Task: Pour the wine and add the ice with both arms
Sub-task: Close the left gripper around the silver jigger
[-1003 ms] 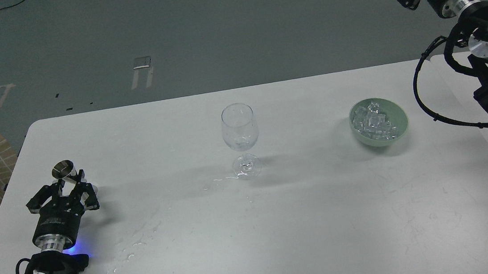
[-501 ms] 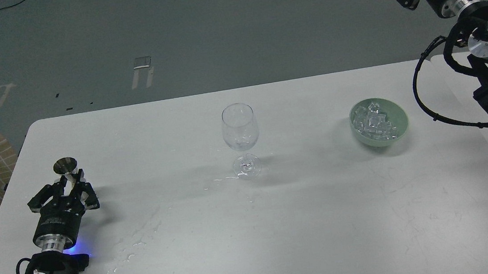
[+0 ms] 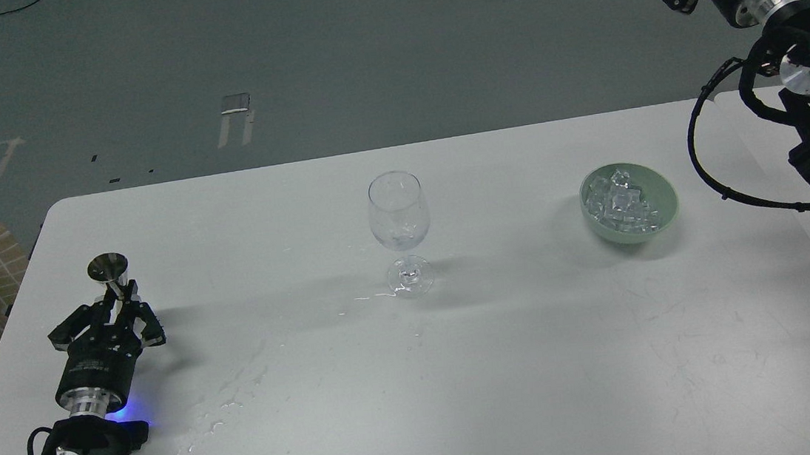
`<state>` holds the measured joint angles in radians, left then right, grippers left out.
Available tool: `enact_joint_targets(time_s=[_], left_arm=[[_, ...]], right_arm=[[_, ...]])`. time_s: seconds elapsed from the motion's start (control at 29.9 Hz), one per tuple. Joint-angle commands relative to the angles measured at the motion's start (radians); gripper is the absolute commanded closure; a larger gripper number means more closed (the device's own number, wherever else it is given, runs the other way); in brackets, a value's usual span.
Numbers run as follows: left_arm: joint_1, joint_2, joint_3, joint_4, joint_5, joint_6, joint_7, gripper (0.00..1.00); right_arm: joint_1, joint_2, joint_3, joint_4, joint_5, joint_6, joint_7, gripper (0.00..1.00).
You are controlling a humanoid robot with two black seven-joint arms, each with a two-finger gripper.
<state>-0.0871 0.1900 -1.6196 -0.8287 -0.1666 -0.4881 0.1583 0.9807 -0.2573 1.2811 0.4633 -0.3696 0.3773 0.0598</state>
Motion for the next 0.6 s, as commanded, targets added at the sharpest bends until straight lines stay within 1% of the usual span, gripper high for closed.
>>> enact_joint_targets(time_s=[0.0,0.23,0.47,0.53,0.57], left_arm=[[0.0,0.002,0.0,-0.004,-0.001,-0.001,0.001,0.8],[0.007,0.006,0.0,-0.043,-0.001,-0.001,0.0,0.8],[0.01,0.006,0.004,-0.099,0.001,-0.001,0.0,0.83],[0.01,0.008,0.012,-0.116,0.002,-0.001,0.001,0.9],[0.012,0.011,0.018,-0.128,0.005,-0.001,0.003,0.95]], right_arm=[[0.003,0.001,0.0,0.001,0.0,0.0,0.0,0.0],[0.003,0.001,0.0,0.001,0.0,0.0,0.0,0.0],[0.0,0.001,0.0,0.001,0.0,0.0,0.0,0.0],[0.0,0.0,0.0,0.001,0.0,0.0,0.0,0.0],[0.0,0.001,0.0,0.001,0.0,0.0,0.0,0.0]])
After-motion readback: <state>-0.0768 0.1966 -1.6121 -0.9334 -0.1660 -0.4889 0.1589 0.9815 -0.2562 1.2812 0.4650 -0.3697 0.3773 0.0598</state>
